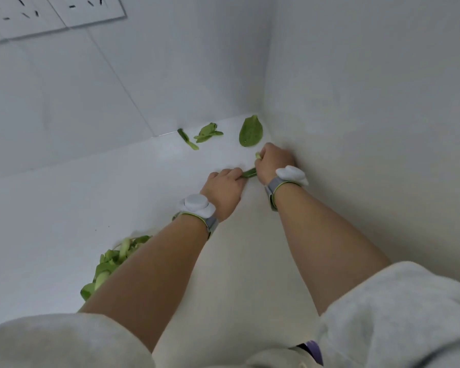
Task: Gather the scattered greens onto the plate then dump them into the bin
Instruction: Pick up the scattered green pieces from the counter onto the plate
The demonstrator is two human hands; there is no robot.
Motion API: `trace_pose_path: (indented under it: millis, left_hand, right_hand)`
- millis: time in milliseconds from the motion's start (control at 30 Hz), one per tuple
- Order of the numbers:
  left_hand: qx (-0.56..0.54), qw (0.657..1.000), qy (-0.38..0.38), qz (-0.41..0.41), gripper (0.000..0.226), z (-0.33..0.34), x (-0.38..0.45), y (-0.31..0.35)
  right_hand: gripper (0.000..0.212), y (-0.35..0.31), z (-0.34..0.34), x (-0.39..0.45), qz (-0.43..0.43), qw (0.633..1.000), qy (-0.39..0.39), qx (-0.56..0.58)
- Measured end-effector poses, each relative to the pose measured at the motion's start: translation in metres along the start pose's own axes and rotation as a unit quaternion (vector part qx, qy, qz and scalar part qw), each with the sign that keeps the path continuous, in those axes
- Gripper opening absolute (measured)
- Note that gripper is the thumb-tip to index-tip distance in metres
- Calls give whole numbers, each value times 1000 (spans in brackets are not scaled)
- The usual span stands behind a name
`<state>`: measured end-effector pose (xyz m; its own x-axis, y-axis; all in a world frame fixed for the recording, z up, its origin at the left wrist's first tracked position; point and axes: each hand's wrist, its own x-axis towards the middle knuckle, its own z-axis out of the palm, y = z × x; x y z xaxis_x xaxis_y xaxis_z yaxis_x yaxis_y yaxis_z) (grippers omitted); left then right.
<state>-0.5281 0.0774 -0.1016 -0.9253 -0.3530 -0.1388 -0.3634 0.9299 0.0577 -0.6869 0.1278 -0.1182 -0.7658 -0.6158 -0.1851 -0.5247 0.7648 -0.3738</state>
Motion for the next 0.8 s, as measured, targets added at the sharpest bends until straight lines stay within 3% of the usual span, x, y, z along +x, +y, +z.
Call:
trace_pose_path:
  millis: [167, 300, 433, 667, 800]
  left_hand:
    - [-56, 997, -20, -38, 33, -8, -8, -5]
    - [-141, 983, 42, -108, 20, -13, -20, -11]
    - [-267, 946, 88, -161, 14, -18, -39, -15]
    - [-394, 881, 114, -236, 12, -32, -84, -33]
    - [-446, 858, 102, -234, 14, -38, -137, -56]
  right_hand:
    - [8, -1, 7, -19, 5, 994, 52, 99]
    - [8, 2, 7, -40, -4, 983, 80, 165]
    - [10, 4, 6, -59, -7, 976, 93, 195]
    - [9, -15, 4, -101, -33, 978, 51, 200]
    - [8, -49, 16, -146, -50, 965, 3, 259]
